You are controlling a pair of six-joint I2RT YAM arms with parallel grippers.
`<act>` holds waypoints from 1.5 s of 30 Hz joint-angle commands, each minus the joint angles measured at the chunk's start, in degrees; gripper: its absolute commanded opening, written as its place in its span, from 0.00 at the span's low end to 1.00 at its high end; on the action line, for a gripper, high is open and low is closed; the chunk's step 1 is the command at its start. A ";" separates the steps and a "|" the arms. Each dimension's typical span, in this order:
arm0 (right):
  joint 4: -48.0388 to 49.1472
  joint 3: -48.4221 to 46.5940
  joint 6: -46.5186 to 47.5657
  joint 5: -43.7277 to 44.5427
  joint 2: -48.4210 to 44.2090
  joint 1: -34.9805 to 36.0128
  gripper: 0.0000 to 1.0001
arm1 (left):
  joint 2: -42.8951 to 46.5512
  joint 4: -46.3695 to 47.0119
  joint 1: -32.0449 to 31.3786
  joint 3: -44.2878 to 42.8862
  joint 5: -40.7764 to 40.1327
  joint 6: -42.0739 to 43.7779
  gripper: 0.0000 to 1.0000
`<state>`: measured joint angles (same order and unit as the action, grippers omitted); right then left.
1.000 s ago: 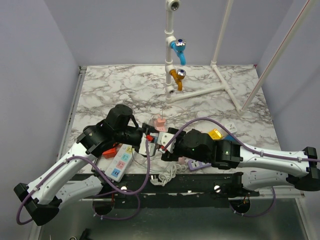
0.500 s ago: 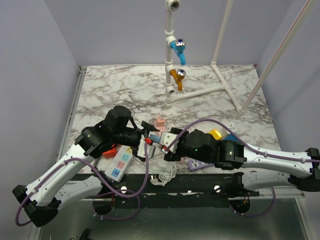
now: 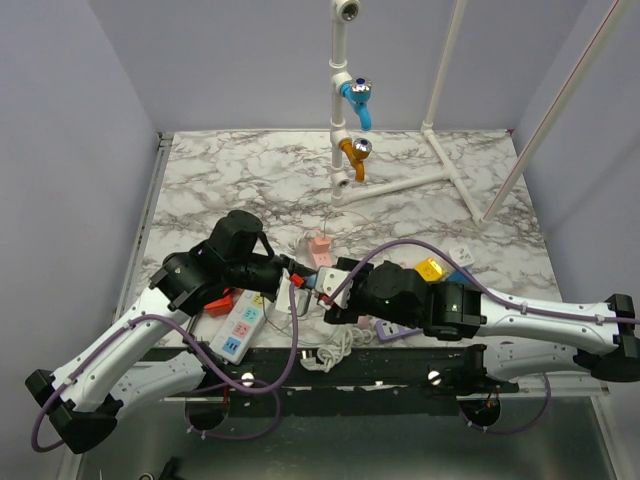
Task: Pull the plug off the socket
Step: Remove the plug from the socket, then place the plug at the center of the board.
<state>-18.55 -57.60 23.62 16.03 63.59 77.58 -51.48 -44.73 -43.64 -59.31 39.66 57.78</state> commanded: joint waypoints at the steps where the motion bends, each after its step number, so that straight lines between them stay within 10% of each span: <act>1: 8.39 2.05 -0.73 1.57 -2.86 0.33 0.32 | 0.16 -1.29 -0.31 -1.26 1.30 1.14 0.00; 27: -9.30 4.83 -4.49 6.26 -7.19 0.38 0.29 | -1.80 -13.21 1.55 -3.74 -6.57 7.00 0.00; 38: 2.24 10.96 -12.53 20.59 -10.47 -0.93 0.21 | 2.55 4.42 14.78 5.54 -8.54 0.95 0.00; 45: 7.35 13.26 -31.56 18.38 -6.87 -22.93 0.06 | -5.83 11.14 31.80 0.97 -5.38 -13.94 0.00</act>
<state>-16.84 -45.21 5.87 32.21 54.94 65.17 -51.62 -39.68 -20.03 -53.45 32.34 54.61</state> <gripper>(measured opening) 0.675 0.315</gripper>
